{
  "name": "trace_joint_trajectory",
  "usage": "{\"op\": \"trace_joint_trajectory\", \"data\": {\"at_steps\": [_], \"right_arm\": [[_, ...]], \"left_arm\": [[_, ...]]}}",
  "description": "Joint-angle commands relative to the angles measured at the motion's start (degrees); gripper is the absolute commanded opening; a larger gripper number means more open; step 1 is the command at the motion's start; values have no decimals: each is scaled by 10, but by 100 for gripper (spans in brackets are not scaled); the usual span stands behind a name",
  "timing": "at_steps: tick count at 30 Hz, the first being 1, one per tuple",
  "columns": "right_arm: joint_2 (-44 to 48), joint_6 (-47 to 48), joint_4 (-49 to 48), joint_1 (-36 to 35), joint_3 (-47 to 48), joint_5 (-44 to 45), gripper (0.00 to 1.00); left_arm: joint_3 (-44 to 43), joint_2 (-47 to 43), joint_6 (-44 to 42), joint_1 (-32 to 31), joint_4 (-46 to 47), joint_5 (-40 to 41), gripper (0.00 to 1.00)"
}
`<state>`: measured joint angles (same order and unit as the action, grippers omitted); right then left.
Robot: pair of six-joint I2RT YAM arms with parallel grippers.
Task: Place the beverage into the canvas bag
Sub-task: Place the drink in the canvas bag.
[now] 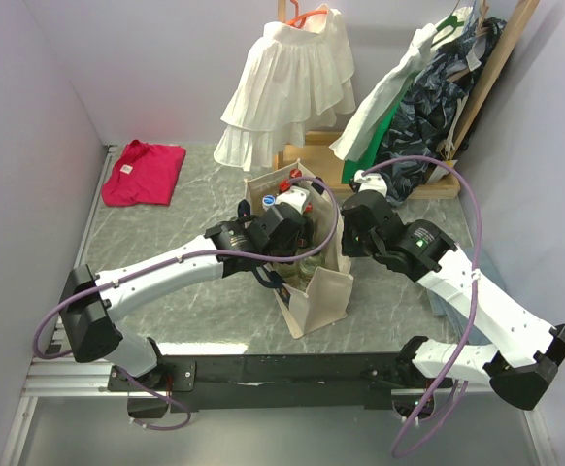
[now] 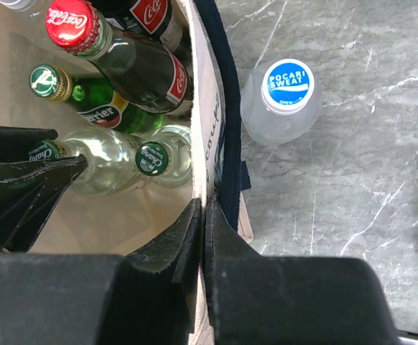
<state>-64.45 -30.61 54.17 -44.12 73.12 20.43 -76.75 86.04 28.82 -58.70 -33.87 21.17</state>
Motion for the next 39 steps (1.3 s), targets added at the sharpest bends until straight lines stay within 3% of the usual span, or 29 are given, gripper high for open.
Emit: {"op": "trace_joint_trajectory", "data": {"at_steps": [1,39], "right_arm": [[9,-2,-6,-2,21,13,8],[-1,-4,-6,-2,19,12,8]], "left_arm": [[-11,-10,4,-2,69,13,1],[4,22,8,-2,46,34,4]]}}
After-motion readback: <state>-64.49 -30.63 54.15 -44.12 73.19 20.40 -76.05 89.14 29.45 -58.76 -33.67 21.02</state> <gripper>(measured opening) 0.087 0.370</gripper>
